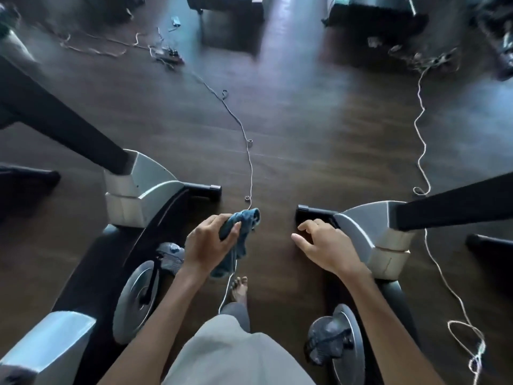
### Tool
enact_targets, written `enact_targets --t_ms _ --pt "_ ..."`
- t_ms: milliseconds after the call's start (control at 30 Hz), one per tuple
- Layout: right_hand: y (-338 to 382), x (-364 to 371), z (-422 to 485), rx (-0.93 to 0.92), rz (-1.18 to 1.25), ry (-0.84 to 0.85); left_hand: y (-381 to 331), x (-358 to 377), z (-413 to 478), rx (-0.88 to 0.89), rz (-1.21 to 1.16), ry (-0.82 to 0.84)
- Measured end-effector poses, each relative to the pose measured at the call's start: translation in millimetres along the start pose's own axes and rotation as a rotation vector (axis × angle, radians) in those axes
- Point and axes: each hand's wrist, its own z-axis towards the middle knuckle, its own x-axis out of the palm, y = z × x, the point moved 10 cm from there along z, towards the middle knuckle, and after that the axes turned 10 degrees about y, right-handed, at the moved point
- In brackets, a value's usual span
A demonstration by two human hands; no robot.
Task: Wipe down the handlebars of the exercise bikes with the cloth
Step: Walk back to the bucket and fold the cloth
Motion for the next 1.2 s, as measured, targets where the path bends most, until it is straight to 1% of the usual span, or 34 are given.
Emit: enact_targets --t_ms 233,367,433,600,733,833,967,1100,1200 --pt "5 -60 119 0.062 0.034 0.013 16 -40 148 0.037 -0.019 -0.017" --pt "3 -101 188 0.074 0.051 0.002 17 -54 223 0.116 -0.008 -0.039" --pt "-5 -123 227 0.077 0.041 0.011 18 -57 259 0.128 0.016 -0.059" --pt "-27 -184 339 0.045 -0.017 0.022 43 -55 357 0.060 0.008 -0.120" --pt "-24 -237 443 -0.052 -0.036 0.051 67 -57 445 -0.059 -0.036 -0.176" --pt "-3 -281 517 -0.144 -0.084 0.093 88 -71 496 -0.193 -0.075 -0.236" --pt "41 -335 608 -0.273 -0.160 0.138 111 -99 556 -0.288 -0.053 -0.318" --pt "102 -379 699 -0.373 -0.214 0.155 149 -130 616 -0.376 -0.028 -0.408" --pt "155 -403 765 -0.444 -0.291 0.191 191 -153 664 -0.432 -0.056 -0.466"
